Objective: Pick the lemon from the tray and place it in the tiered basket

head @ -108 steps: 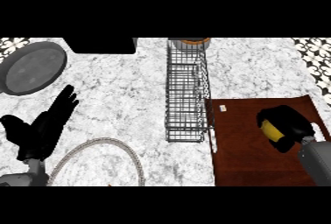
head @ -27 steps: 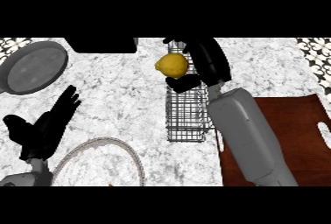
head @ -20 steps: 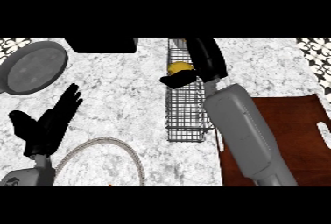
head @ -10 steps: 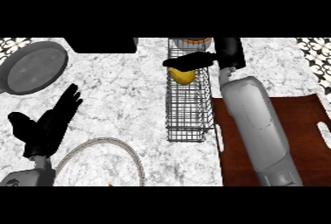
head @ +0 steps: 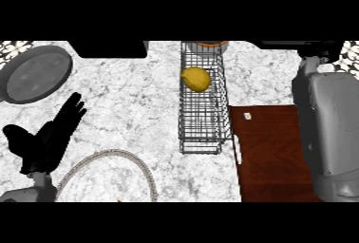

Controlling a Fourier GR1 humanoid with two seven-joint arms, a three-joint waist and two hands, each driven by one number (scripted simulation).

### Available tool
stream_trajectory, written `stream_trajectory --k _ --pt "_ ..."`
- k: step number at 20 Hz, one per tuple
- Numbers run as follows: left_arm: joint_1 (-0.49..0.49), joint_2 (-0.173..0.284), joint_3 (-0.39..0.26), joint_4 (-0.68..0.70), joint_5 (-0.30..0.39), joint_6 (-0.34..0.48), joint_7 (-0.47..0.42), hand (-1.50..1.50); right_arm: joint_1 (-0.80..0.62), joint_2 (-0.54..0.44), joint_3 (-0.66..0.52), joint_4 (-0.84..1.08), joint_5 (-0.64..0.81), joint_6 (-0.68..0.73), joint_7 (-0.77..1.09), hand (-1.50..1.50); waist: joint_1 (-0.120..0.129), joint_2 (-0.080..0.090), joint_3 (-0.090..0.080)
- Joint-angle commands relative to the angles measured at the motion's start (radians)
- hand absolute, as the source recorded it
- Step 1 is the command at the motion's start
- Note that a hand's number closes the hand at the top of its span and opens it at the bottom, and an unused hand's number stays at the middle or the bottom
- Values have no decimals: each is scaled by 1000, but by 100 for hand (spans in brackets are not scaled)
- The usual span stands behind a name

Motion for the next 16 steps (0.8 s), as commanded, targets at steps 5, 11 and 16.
stream_trajectory --k 5,11,16 --pt "22 -15 -8 -23 -8 5 2 0 32 -262 -223 117 -157 133 -73 -150 5 4 1" --pt "-23 -20 -10 -32 2 6 48 0 54 -402 -282 280 -225 262 -169 -150 7 3 0" --pt "16 -13 11 18 6 -21 -22 0 39 -575 -343 458 -267 413 -265 -150 13 6 1"
